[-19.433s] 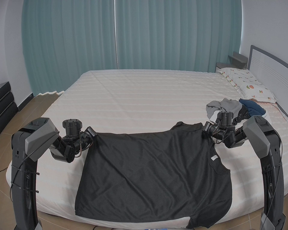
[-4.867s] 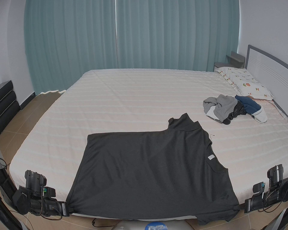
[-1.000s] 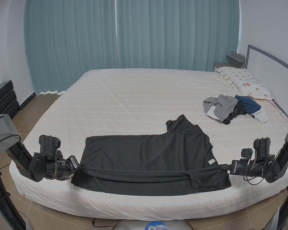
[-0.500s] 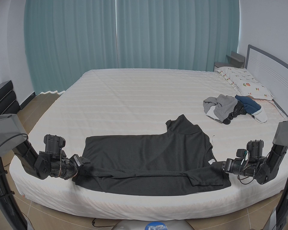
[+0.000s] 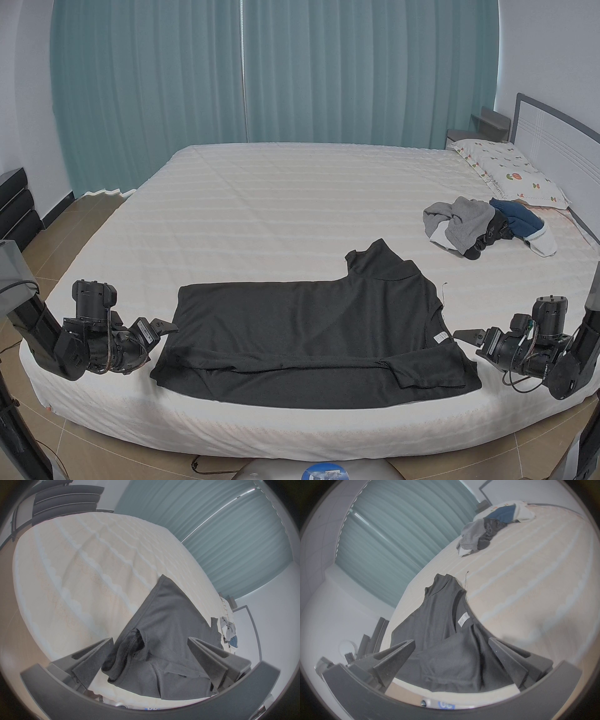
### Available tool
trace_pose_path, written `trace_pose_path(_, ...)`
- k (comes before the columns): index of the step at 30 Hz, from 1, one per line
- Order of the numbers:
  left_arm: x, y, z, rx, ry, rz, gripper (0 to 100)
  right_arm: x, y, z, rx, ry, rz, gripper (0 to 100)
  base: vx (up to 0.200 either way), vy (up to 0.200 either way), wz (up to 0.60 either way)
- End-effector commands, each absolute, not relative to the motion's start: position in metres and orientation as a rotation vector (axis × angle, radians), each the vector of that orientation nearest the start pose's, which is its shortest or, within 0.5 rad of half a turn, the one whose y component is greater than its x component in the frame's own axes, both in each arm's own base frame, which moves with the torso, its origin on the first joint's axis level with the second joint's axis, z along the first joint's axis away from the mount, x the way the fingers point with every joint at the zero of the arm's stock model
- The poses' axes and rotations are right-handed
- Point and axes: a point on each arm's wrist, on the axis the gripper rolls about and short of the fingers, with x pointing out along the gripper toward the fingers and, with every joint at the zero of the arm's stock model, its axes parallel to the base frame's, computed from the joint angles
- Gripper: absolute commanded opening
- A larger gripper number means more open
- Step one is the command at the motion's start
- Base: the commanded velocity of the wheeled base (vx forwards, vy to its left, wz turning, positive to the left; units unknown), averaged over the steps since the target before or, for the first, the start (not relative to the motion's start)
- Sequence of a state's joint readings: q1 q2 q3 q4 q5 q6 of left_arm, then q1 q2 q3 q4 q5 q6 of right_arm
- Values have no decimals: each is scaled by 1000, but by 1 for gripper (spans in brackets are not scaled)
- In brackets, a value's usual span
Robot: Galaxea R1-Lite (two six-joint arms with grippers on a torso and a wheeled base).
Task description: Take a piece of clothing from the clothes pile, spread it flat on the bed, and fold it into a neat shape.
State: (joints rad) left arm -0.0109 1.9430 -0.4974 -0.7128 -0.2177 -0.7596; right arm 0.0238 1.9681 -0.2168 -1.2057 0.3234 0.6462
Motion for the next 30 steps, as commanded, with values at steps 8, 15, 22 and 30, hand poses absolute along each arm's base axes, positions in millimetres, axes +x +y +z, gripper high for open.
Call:
trace_pose_path(8, 254, -9, 37, -803, 811, 38, 100, 203, 51, 41, 915, 757, 101, 100, -150, 0, 0)
trace_pose_path(15, 254, -9, 38, -805, 792, 24, 100, 216, 65, 40, 1027, 775, 104, 100, 0, 0, 0)
trace_pose_path(22, 255, -8, 38, -809, 793, 20, 100, 242, 75, 28, 1050, 759, 55, 100, 0, 0, 0)
trace_pose_path(30, 256, -8, 35, -811, 804, 20, 100, 257, 88, 8, 1005, 739, -17, 100, 0, 0, 0)
